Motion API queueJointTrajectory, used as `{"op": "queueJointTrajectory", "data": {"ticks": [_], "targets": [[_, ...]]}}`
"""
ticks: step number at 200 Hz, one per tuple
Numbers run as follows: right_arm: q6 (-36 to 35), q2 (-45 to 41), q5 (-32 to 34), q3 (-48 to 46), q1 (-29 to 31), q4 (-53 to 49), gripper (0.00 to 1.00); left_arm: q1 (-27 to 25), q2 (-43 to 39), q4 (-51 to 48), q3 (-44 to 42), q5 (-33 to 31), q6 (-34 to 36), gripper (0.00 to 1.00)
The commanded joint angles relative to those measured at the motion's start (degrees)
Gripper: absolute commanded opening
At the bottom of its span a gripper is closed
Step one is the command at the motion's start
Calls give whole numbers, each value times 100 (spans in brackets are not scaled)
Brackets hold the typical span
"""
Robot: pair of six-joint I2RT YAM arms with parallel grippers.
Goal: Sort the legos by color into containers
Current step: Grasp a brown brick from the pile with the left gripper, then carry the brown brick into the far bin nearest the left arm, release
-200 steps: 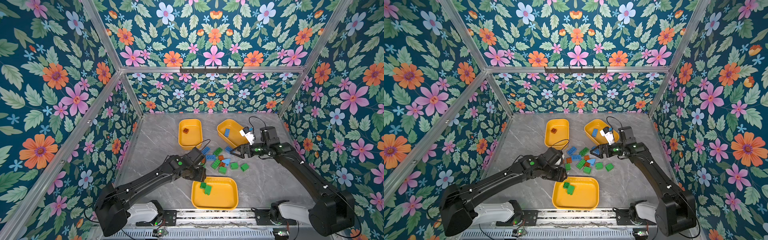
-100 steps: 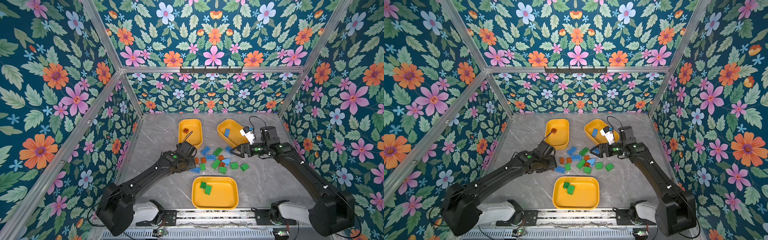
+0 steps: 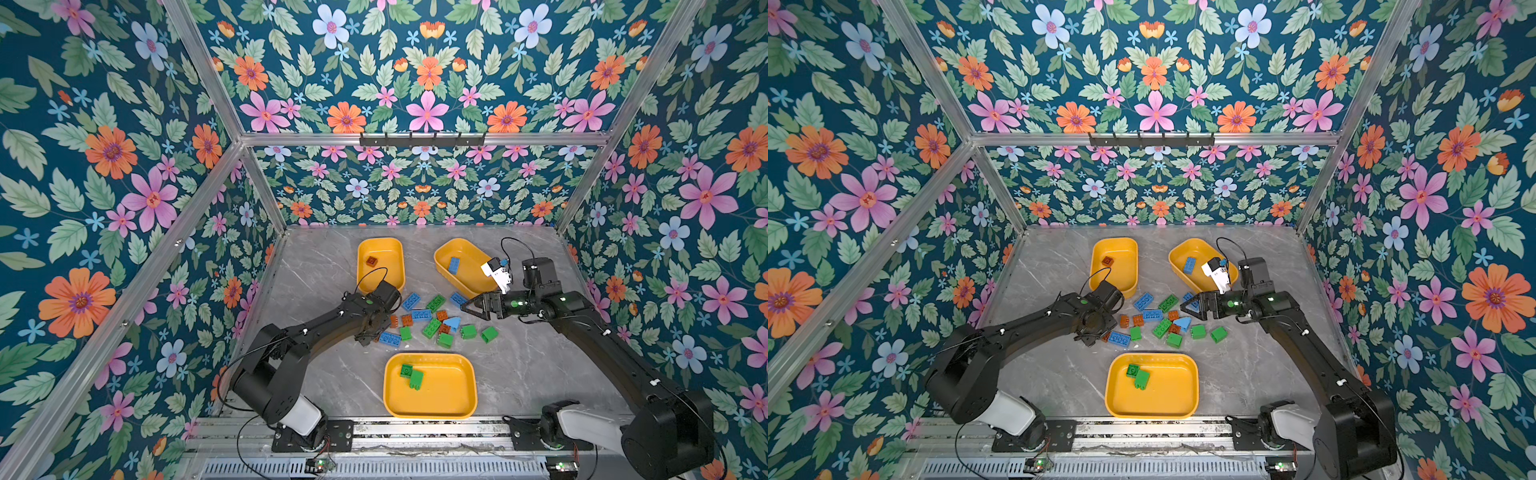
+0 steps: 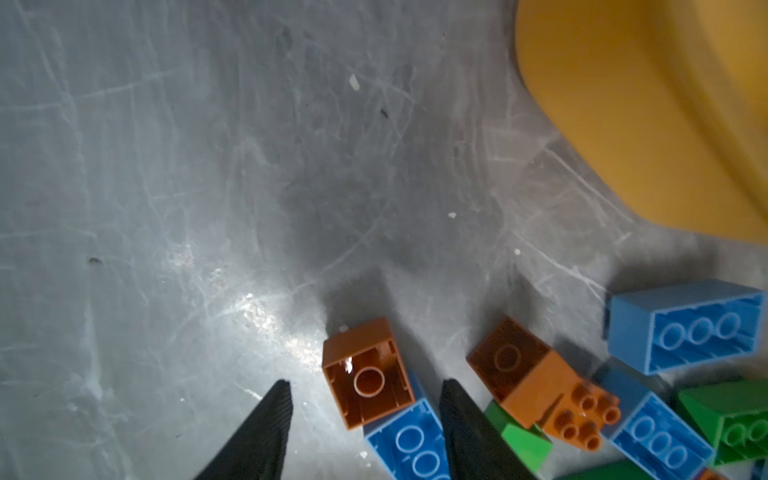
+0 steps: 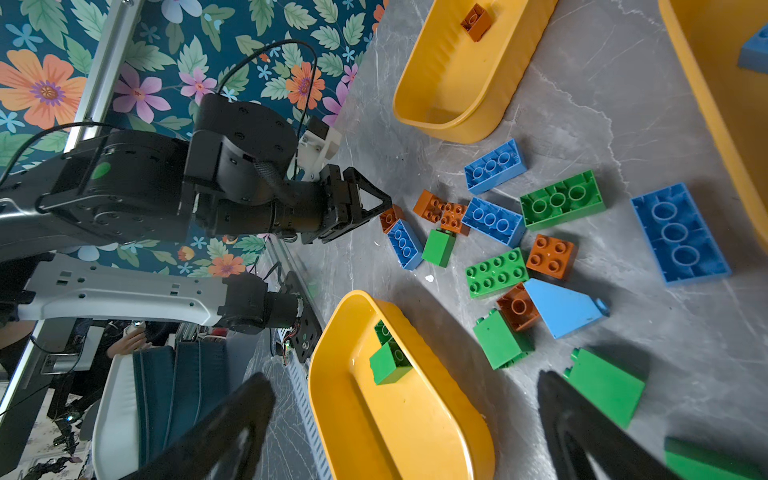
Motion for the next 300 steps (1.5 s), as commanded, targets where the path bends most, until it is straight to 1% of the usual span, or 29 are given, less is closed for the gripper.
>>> {"op": "queueJointTrajectory", "data": {"ticks": [1,46,64,87,108,127,147,177,201,234,251,283,300], "targets": [[43,-39,-78,-31,-2,101,99,14,223,81,38,-10,-97,59],[6,-95,-38,-95,3,36,99,49,573,242,31,34,-50,50],[-16,-93,-29,-88,0,13,99,58,649,312,-4,52,-34,43],[-36,-101,-7,-65,5,-17,99,67,649,201,90,5,23,31],[-28,-103,-24,-54,-10,-12,99,92,464,-45,237,-205,293,29],[-7,-80,-68,-28,3,36,99,210,328,-286,545,-388,738,27],[47,-49,-131,-3,3,126,99,278,248,-500,986,-498,1243,26],[179,-43,-191,2,3,309,99,401,414,-675,1910,-794,2409,26],[204,8,-222,44,-1,346,99,580,784,-417,2498,-664,3422,26],[191,-4,-201,80,-2,313,99,970,1406,123,2993,-286,4362,24],[175,-5,-173,79,0,290,99,1107,1807,328,3298,-106,4695,24],[168,0,-141,78,4,271,99,1329,2617,298,3944,-228,5088,25],[118,10,-102,87,-5,205,99,1359,2906,220,4213,-350,5270,29]]}}
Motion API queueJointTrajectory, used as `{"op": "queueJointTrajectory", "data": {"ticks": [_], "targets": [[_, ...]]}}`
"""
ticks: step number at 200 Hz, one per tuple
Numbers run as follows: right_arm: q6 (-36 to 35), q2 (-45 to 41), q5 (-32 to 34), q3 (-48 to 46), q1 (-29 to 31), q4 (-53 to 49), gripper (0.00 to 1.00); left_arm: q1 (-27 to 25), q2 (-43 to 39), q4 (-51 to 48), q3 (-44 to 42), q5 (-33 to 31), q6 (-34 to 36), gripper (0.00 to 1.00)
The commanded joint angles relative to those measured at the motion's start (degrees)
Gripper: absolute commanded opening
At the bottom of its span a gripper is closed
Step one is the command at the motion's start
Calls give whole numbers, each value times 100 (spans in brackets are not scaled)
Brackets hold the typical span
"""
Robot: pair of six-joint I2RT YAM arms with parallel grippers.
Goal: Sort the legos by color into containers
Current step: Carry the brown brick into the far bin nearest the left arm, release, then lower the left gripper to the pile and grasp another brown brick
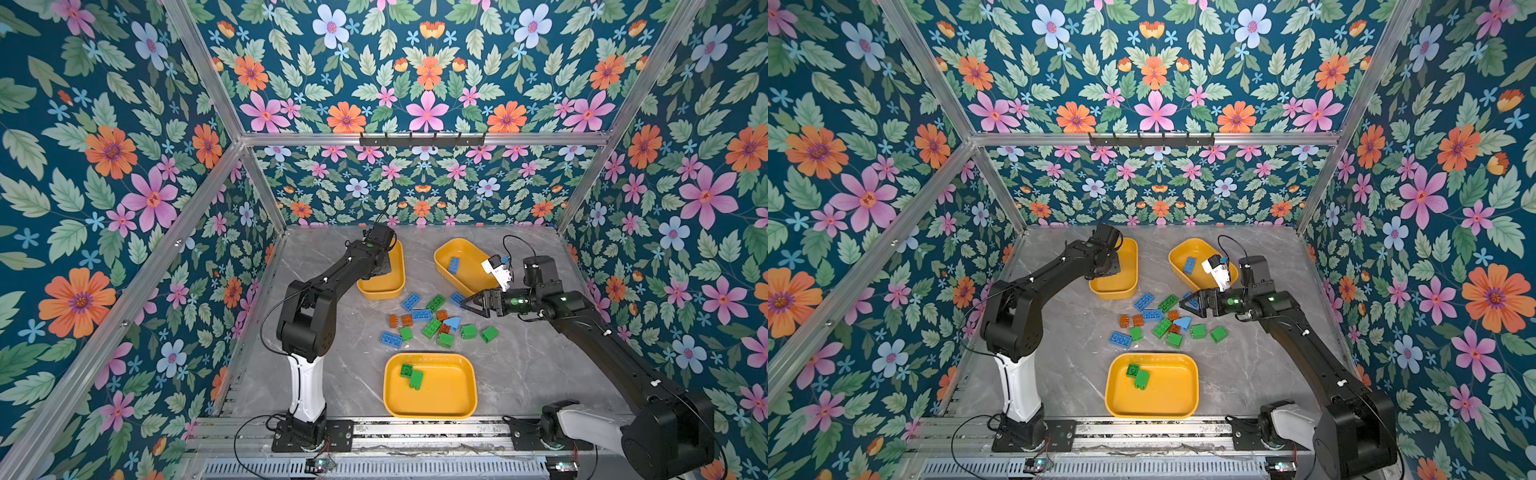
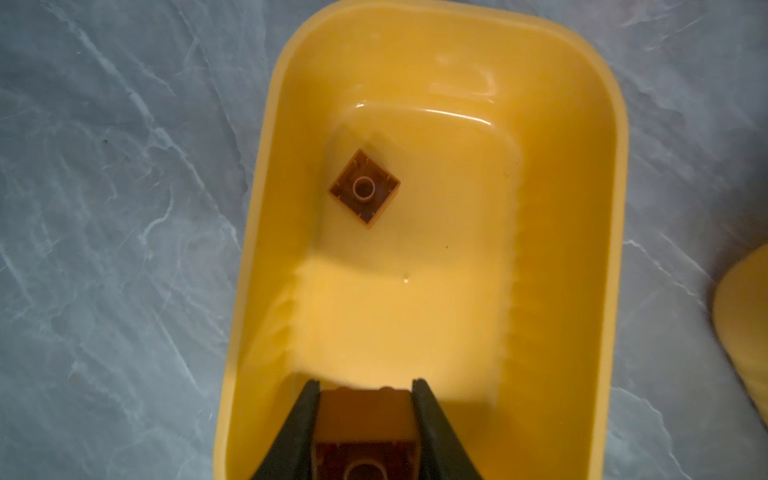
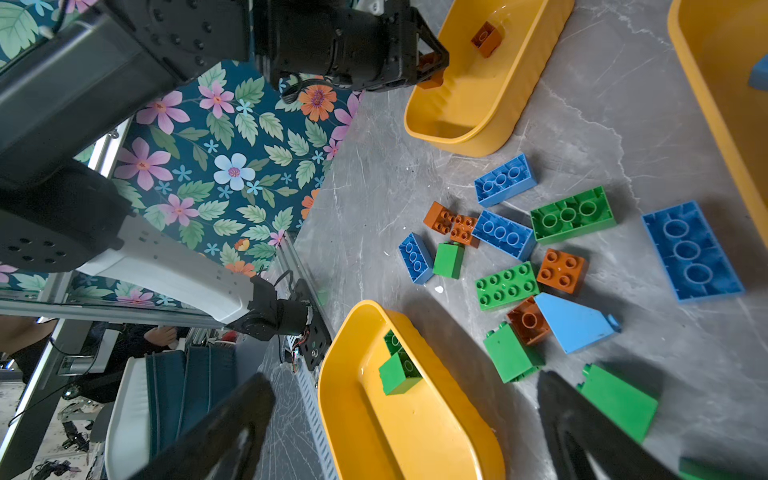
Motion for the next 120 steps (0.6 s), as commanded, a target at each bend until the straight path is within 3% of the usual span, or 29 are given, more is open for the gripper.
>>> {"op": "queueJointTrajectory", "data": {"ticks": [1,29,49,93,120], "targets": [[-86,7,21,50,3,-21,99,56,278,-39,304,-152,523,30],[-151,7,38,39,3,-81,99,65,458,-326,647,-280,596,56],[-151,29,30,20,1,-65,99,55,307,-423,640,-267,577,65],[-160,49,-1,8,-4,-14,99,-30,-628,-672,-105,48,319,70],[-158,67,-36,-31,-9,22,99,-354,-1389,-718,-809,212,61,72]]}}
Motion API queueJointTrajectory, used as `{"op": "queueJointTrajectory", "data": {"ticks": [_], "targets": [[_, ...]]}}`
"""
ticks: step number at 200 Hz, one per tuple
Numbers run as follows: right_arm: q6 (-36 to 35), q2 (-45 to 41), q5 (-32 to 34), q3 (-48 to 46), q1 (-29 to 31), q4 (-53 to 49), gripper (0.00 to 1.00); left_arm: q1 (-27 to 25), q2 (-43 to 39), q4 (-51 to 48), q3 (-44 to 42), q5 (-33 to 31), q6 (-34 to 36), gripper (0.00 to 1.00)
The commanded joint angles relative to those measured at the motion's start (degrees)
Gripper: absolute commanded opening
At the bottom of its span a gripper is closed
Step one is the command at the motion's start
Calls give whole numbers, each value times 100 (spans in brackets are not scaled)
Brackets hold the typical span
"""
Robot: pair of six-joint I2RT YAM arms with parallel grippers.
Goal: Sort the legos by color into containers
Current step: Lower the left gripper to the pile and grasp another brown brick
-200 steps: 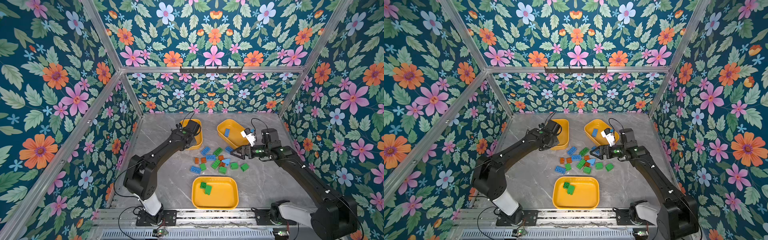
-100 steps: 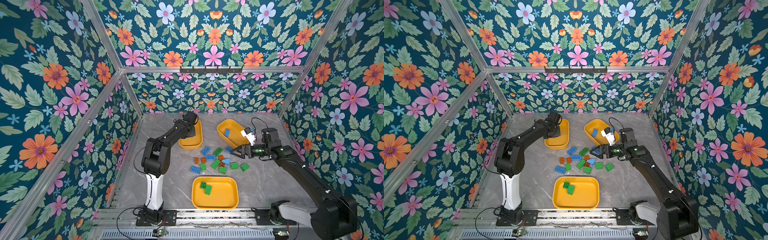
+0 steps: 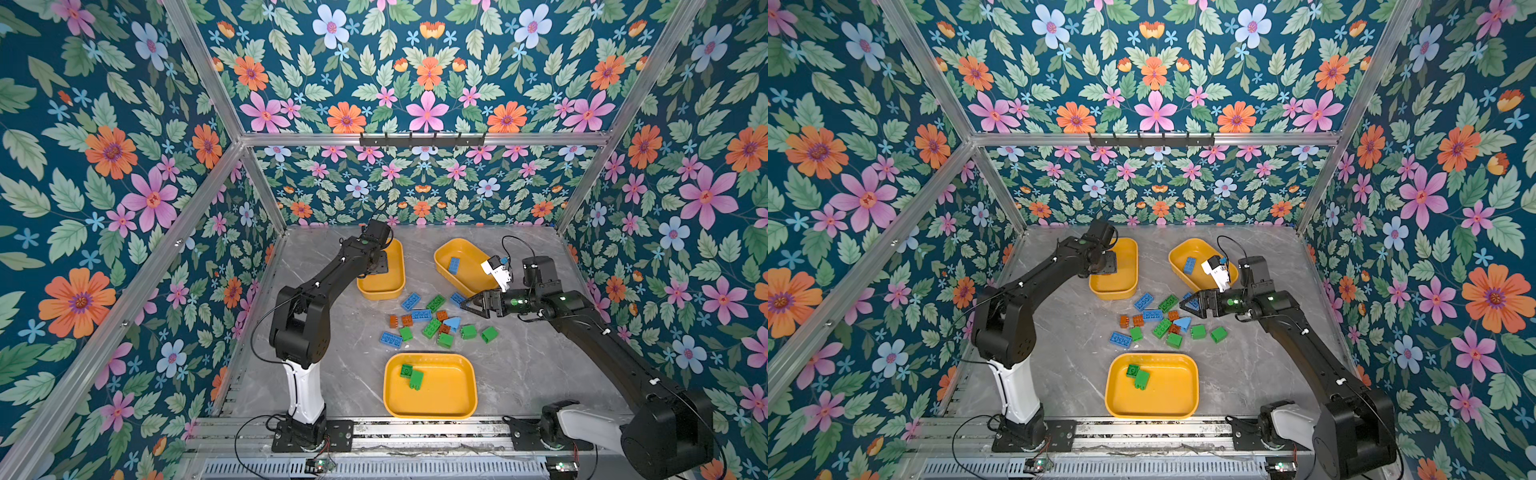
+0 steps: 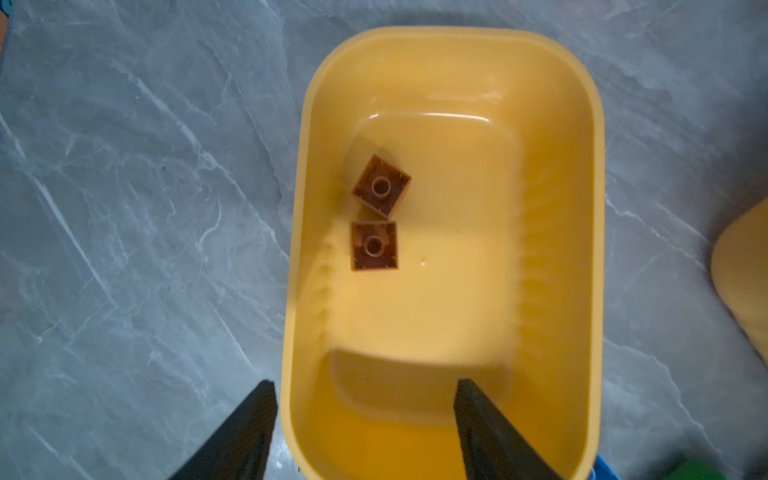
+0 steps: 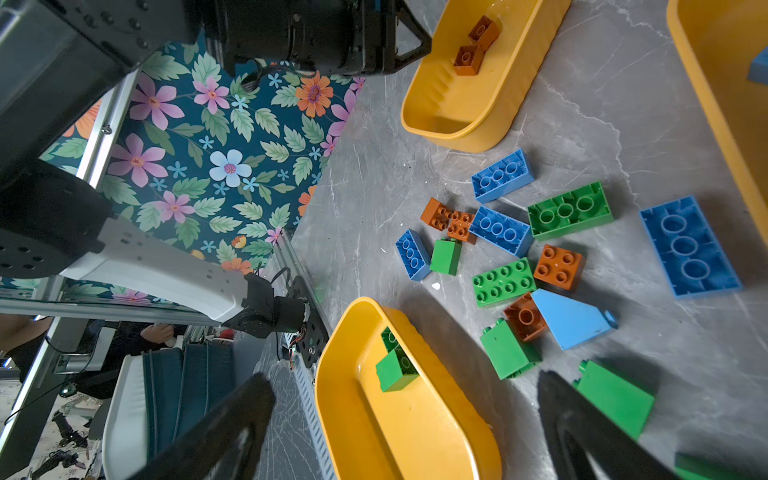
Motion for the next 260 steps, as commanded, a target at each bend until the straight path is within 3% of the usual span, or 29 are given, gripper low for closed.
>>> {"op": "queueJointTrajectory", "data": {"ticks": [1,48,96,178,260], "targets": [[-73,27,-56,-31,-5,89,99,-235,-500,-213,-427,243,-271,72],[-53,18,-96,-58,-4,125,99,-1039,-1230,-287,-1292,403,-812,72],[-42,-53,-98,-145,0,93,99,-1394,-1094,197,-1871,757,-955,67],[-32,-180,-17,-306,0,2,99,-1436,-478,603,-2251,743,-745,49],[-57,-171,9,-278,0,-51,99,-1409,-323,660,-2263,643,-603,17]]}}
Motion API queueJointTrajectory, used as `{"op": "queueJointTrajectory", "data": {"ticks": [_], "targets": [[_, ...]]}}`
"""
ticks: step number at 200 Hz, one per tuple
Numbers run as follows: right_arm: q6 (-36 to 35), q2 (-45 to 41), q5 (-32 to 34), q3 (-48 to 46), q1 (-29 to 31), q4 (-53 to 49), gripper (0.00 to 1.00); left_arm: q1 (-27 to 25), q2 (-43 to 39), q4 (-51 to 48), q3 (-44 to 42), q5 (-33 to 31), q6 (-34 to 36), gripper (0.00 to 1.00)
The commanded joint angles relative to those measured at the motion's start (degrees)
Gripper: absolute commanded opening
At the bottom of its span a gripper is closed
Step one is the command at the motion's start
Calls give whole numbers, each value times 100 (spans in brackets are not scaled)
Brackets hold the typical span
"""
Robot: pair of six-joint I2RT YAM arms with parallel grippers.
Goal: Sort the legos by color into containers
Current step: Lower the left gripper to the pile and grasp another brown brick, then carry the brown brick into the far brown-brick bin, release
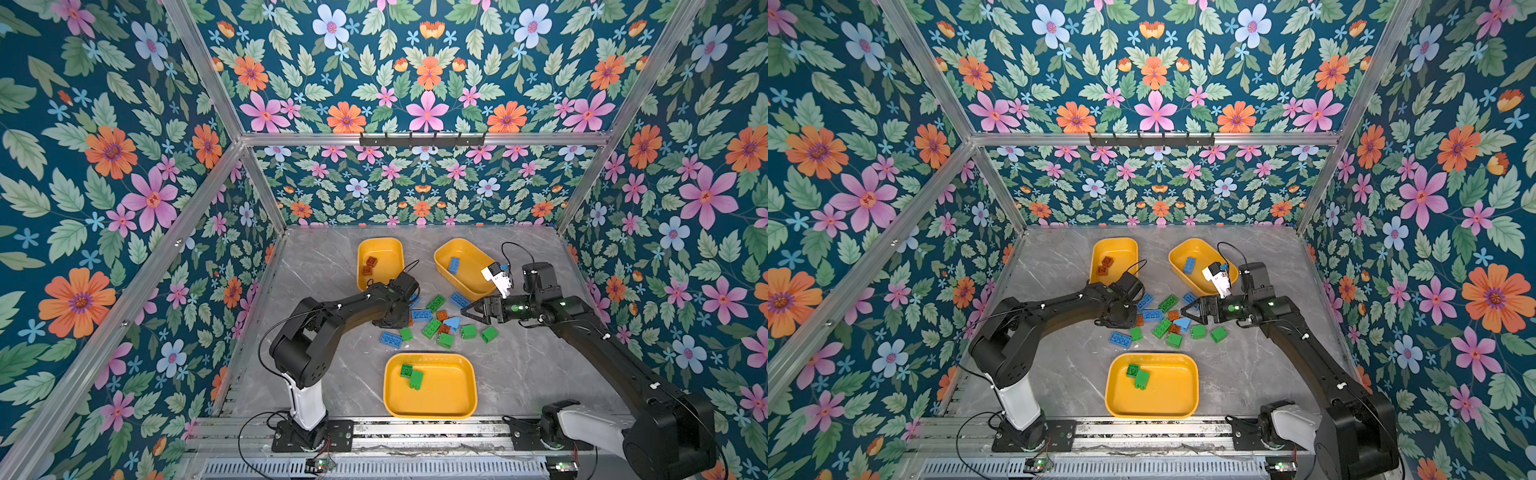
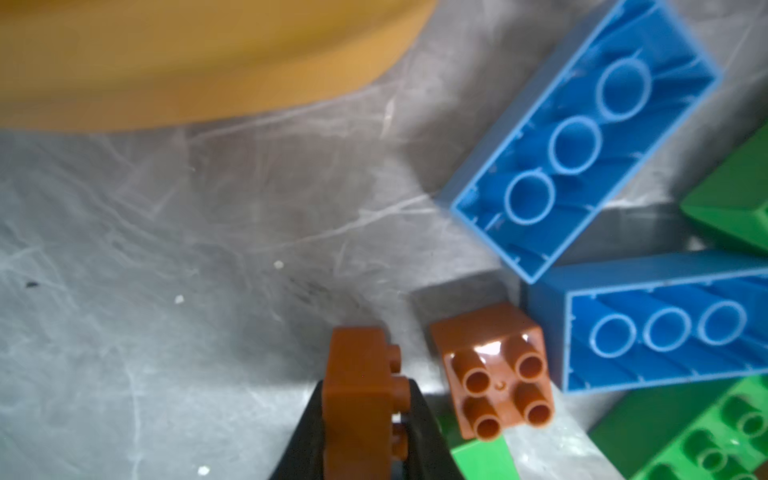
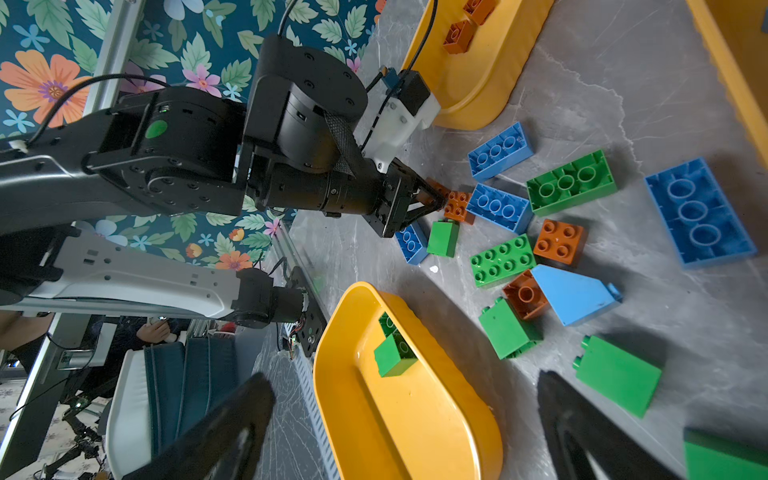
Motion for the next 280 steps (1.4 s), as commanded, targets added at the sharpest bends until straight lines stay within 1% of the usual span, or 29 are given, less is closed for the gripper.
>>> {"op": "queueJointTrajectory", "data": {"ticks": [1,43,61,87,110,130,161,189,222,258,280], "targets": [[-46,-7,16,41,4,-7,99,13,-31,-104,112,-126,120,17],[57,51,-50,149,12,134,99,147,-287,-638,645,-299,432,17],[214,113,-170,187,12,342,99,309,-363,-855,1028,-388,654,17],[492,228,-362,208,12,777,99,649,-248,-987,1606,-489,1038,18],[650,301,-378,238,31,1008,99,1032,26,-933,2057,-535,1369,18],[713,348,-267,269,68,1113,99,1326,394,-739,2413,-422,1592,17],[872,371,133,226,107,1368,99,1517,1095,-567,2991,-384,1862,18],[932,397,504,204,121,1438,99,1634,1646,-402,3371,-447,1952,19],[930,371,905,140,118,1483,99,1678,2044,-339,3622,-483,1957,25],[960,360,1036,68,117,1549,99,1686,2076,-362,3664,-438,1918,48],[980,404,994,69,117,1574,99,1691,1899,-501,3669,-397,1883,56]]}}
